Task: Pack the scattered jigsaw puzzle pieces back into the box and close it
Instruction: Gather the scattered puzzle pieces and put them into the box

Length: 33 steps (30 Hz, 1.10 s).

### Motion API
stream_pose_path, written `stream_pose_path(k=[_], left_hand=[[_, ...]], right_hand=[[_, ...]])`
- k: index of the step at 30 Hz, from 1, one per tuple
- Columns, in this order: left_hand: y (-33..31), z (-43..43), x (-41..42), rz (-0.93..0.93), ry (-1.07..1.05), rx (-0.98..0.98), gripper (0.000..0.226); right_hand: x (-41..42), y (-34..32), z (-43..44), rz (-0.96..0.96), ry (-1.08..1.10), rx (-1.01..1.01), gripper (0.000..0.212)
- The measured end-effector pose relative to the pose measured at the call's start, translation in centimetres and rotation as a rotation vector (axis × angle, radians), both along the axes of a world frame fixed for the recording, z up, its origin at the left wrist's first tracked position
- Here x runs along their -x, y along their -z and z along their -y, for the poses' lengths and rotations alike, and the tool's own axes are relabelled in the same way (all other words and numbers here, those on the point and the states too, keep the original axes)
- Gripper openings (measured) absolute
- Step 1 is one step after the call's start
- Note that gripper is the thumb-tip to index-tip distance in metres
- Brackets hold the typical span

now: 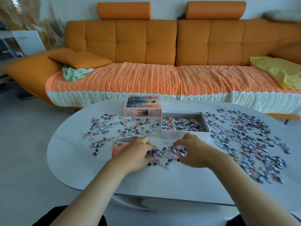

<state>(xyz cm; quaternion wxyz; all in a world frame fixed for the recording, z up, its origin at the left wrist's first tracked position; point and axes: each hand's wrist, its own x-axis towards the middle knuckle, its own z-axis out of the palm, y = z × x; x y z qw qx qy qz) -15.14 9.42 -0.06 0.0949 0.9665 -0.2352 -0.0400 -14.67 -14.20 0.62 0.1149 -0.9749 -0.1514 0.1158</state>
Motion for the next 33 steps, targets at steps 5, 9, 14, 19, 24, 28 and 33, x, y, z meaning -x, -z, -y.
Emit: stream_pose_path(k=[5,9,14,19,24,28,33], left_hand=[[0.6,1.7,-0.7,-0.067,-0.021,0.134,0.042],[0.5,1.8,-0.7,-0.128,-0.057,0.155,0.064],[0.5,2.7,-0.6,-0.161,-0.027,0.071,0.077],[0.6,3.5,-1.3,-0.184,-0.038,0.169,0.043],[0.4,3.9,-1.4,-0.137,-0.058,0.233,0.03],[0.2,4.3,-1.7,-0.129,-0.078,0.286,0.028],[-0.3,4.7,-2.5,-0.167,-0.101,0.378,0.021]], right_hand=[[0.0,0.4,-1.0,0.017,0.039,-0.104,0.038],[0.1,-0.2,-0.5,-0.005,0.058,-0.039,0.055],[0.5,-0.2,-1.6,-0.01,0.015,0.02,0.071],[-0.2,-0.2,-2.2,0.002,0.013,-0.115,0.032],[-0.3,-0.4,-2.4,0.039,0.062,-0.216,0.018],[-0.5,-0.3,-2.3,0.028,0.106,-0.267,0.02],[-1.1,-1.0,-1.6,0.037,0.153,-0.312,0.014]])
